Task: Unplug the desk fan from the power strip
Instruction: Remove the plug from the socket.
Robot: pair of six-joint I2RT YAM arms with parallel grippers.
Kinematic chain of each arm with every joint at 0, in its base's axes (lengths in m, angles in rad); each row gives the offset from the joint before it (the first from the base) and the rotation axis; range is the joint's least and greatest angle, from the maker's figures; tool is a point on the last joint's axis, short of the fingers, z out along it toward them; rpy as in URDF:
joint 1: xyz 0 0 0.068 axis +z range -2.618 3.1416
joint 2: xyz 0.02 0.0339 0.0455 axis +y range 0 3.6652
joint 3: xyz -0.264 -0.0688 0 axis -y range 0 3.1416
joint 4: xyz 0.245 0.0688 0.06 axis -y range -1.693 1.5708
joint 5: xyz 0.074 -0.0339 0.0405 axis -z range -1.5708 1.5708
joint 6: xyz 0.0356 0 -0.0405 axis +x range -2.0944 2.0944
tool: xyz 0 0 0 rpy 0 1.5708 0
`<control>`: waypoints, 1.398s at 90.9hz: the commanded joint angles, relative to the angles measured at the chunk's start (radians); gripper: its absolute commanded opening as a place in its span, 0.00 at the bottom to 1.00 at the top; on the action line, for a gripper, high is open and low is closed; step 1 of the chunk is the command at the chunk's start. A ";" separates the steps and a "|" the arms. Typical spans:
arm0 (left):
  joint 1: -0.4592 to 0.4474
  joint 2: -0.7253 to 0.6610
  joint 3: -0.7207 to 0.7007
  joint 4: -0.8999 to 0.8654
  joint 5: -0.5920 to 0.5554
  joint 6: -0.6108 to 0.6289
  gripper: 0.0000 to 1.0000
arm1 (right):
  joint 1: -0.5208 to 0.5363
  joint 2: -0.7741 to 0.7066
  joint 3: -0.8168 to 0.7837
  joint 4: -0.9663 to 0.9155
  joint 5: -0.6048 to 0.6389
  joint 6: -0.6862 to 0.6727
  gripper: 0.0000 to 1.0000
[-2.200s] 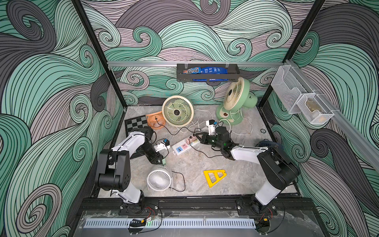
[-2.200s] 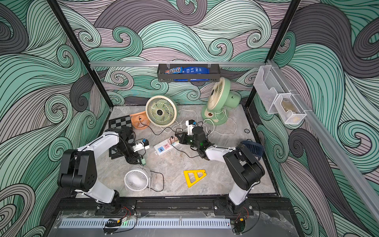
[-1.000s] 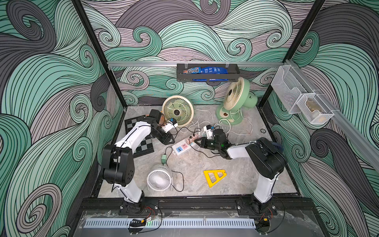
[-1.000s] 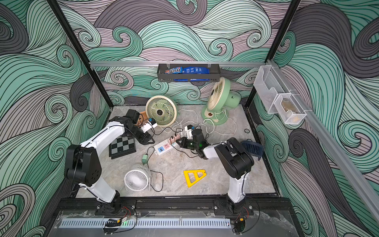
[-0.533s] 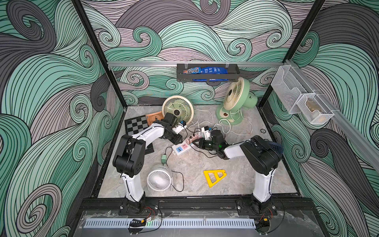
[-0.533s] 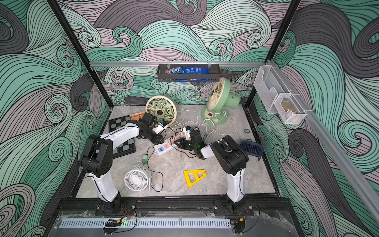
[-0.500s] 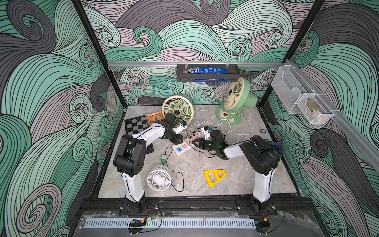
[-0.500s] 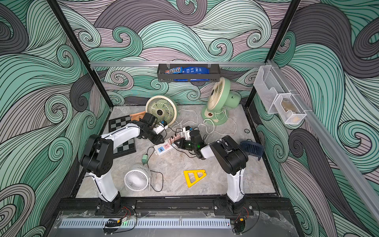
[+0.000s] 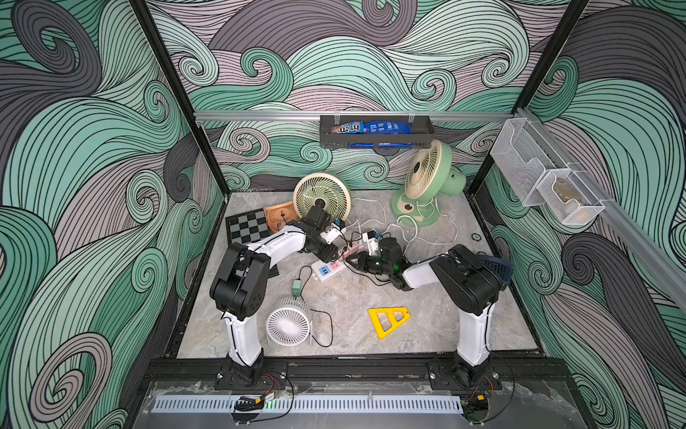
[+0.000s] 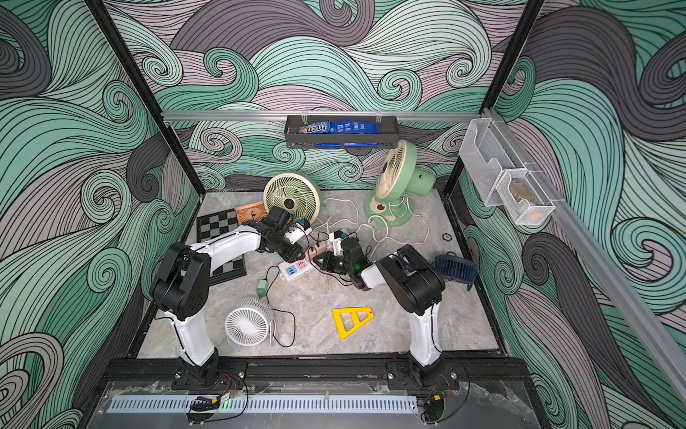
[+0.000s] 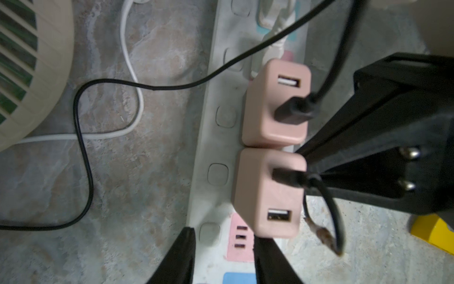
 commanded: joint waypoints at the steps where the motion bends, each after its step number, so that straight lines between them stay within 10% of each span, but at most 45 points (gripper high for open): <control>1: -0.014 0.008 0.002 0.000 0.032 0.010 0.42 | 0.007 0.020 -0.004 0.016 0.011 0.007 0.02; 41: -0.036 -0.003 -0.006 0.014 0.050 0.002 0.49 | 0.016 0.039 -0.015 0.034 0.030 0.032 0.02; 127: -0.099 -0.001 -0.032 0.116 -0.079 -0.023 0.14 | 0.038 0.082 -0.082 0.107 0.061 0.234 0.02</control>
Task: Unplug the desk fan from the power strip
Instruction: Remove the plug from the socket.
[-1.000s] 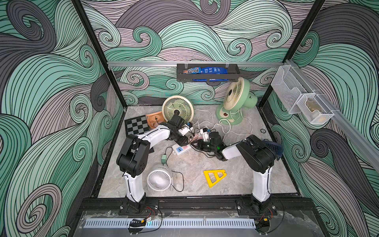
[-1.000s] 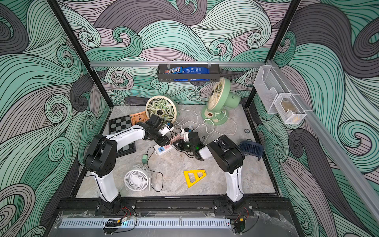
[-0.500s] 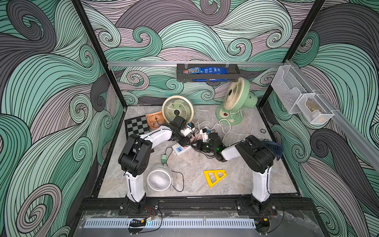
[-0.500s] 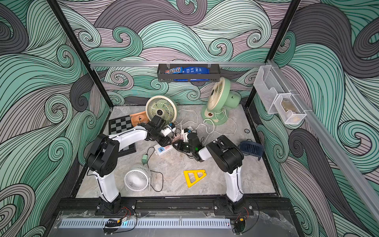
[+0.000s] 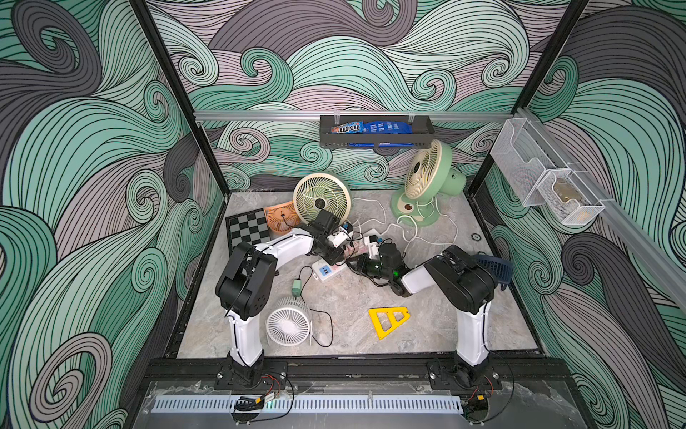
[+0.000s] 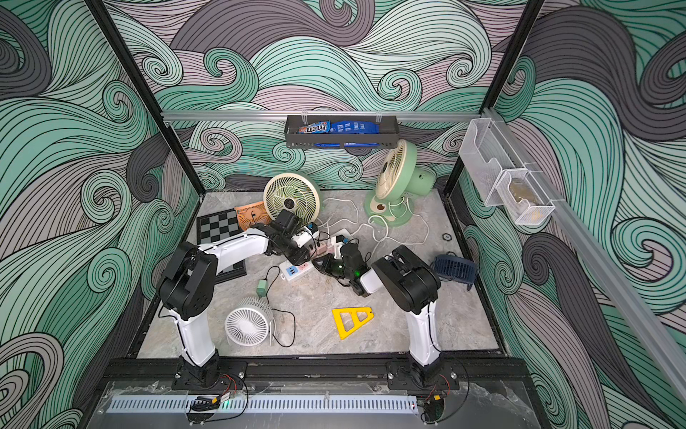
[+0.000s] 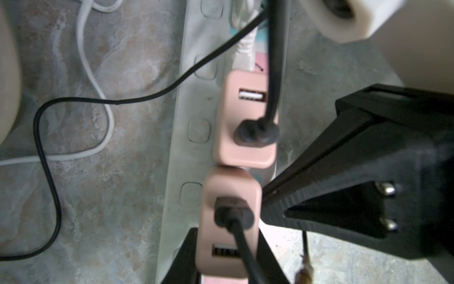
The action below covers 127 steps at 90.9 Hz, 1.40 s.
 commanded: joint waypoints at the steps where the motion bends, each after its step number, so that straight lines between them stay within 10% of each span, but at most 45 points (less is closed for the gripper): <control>1: -0.032 -0.030 -0.034 0.074 -0.037 0.004 0.14 | 0.009 0.048 -0.027 -0.046 0.010 0.053 0.02; 20: -0.094 -0.098 -0.108 0.157 -0.152 0.062 0.00 | 0.014 0.050 -0.024 -0.095 0.032 0.095 0.02; 64: -0.047 -0.051 -0.041 0.061 -0.014 -0.001 0.00 | 0.016 0.043 -0.038 -0.132 0.060 0.112 0.02; 92: -0.085 -0.122 -0.091 0.130 -0.174 0.046 0.00 | 0.017 0.050 -0.036 -0.136 0.066 0.114 0.01; 127: -0.033 -0.088 -0.052 0.047 0.036 -0.016 0.00 | 0.017 0.052 -0.035 -0.134 0.068 0.112 0.01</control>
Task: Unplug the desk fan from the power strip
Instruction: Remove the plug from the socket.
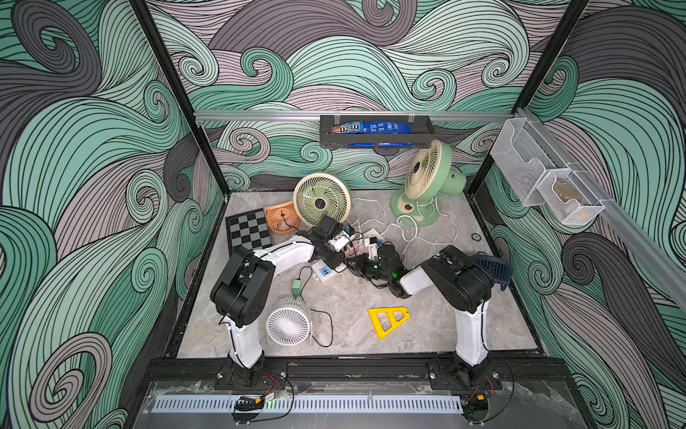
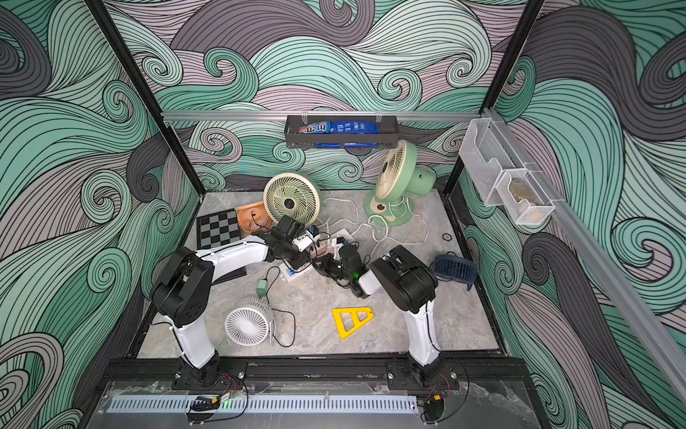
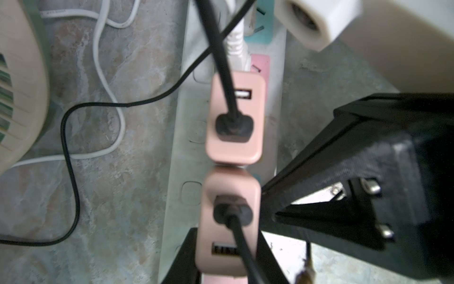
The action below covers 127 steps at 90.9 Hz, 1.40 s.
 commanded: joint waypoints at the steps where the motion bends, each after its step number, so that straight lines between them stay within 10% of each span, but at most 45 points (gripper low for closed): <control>1: 0.000 -0.024 0.042 -0.043 0.107 -0.005 0.00 | 0.002 0.041 -0.033 -0.158 0.042 -0.001 0.01; 40: -0.058 -0.083 0.005 0.019 -0.113 0.046 0.00 | 0.004 0.042 -0.037 -0.152 0.049 -0.003 0.01; 93: -0.032 -0.095 0.092 -0.124 0.051 0.016 0.00 | -0.063 -0.116 -0.036 -0.138 -0.019 -0.142 0.02; 127: -0.057 -0.066 0.209 -0.205 0.201 0.002 0.00 | -0.217 -0.465 -0.013 -0.566 0.084 -0.433 0.05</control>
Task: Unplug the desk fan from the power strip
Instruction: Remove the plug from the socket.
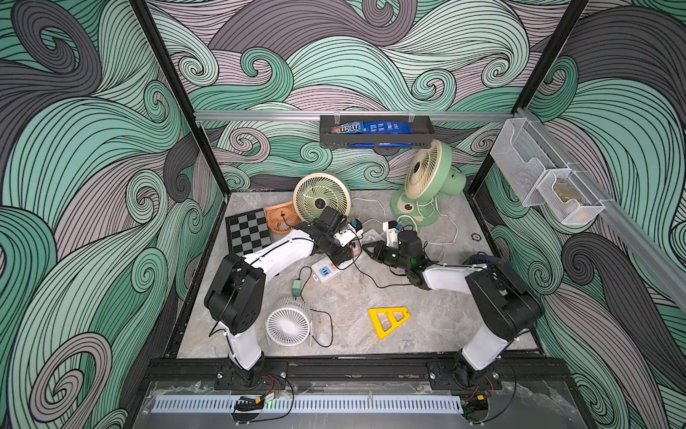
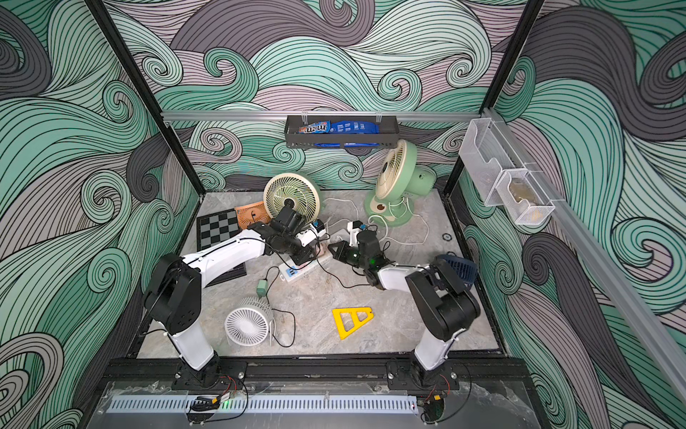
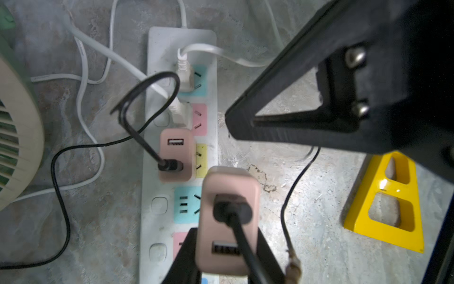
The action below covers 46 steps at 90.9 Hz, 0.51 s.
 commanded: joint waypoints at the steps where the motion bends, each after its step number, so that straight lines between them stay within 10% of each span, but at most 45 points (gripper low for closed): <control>1: -0.021 -0.004 0.079 -0.043 0.071 -0.019 0.00 | -0.068 -0.091 0.008 -0.197 0.059 -0.120 0.05; 46: -0.199 0.292 0.463 -0.141 0.129 -0.095 0.00 | -0.413 -0.580 -0.034 -0.581 0.120 -0.324 0.10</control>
